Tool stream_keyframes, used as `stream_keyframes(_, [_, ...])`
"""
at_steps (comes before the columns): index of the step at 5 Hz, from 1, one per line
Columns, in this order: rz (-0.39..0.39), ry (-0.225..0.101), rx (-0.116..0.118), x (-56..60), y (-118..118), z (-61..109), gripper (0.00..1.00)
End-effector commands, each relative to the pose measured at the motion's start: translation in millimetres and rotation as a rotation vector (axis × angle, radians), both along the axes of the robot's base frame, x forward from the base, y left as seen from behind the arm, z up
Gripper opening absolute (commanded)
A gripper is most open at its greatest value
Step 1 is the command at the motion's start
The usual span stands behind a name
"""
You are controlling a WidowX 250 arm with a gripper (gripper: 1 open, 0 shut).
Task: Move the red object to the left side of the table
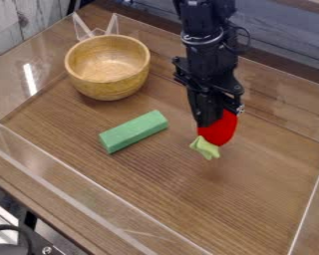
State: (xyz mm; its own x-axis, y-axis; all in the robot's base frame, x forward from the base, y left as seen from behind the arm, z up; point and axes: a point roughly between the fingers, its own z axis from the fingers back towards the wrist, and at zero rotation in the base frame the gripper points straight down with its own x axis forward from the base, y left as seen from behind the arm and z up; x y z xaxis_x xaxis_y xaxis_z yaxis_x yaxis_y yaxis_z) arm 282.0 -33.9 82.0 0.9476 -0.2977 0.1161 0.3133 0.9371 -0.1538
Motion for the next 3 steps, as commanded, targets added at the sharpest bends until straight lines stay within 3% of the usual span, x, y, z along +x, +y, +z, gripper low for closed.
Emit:
stream_keyframes(1, [0.037, -0.059, 0.008, -3.3, 15, 23.2, 0.0])
stream_keyframes(3, [0.189, -0.065, 0.047, -20.3, 93, 30.3, 0.0])
